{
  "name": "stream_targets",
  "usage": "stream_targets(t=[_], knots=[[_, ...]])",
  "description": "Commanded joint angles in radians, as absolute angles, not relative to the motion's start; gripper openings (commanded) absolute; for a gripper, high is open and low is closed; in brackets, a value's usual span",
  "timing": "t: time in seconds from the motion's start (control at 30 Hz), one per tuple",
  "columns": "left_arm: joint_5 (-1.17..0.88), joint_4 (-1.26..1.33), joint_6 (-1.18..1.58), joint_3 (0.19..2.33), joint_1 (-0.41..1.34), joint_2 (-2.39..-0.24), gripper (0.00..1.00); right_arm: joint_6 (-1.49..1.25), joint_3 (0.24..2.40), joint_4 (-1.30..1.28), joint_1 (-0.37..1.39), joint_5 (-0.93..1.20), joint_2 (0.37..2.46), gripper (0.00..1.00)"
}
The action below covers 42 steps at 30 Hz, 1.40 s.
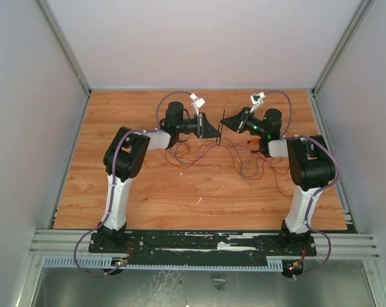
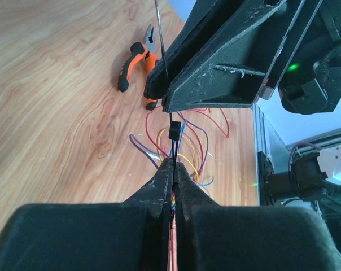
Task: Zip-tie the wires
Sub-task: Tie the cable at the center of the board.
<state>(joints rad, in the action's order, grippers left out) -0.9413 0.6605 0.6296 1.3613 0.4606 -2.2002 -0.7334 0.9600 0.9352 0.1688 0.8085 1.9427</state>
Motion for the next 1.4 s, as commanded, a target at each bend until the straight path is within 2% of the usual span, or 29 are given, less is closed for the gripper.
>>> stream_targets(t=[0.0, 0.13, 0.67, 1.13, 1.37], knots=[[-0.953, 0.703, 0.628, 1.358, 0.466, -2.161, 0.0, -0.711, 0.96, 0.929, 0.175, 0.811, 1.903, 0.13], [-0.953, 0.703, 0.629, 1.358, 0.466, -2.161, 0.0, -0.712, 0.96, 0.932, 0.176, 0.811, 1.904, 0.0], [-0.947, 0.686, 0.611, 1.359, 0.454, -2.149, 0.0, -0.601, 0.791, 0.874, 0.174, 0.79, 1.795, 0.0], [-0.932, 0.771, 0.474, 1.297, 0.454, -2.126, 0.0, -0.68, 0.594, 1.042, 0.191, 0.887, 1.682, 0.0], [-0.84, 0.791, 0.301, 1.202, 0.476, -2.07, 0.0, -0.699, 0.524, 1.121, 0.218, 0.897, 1.671, 0.0]])
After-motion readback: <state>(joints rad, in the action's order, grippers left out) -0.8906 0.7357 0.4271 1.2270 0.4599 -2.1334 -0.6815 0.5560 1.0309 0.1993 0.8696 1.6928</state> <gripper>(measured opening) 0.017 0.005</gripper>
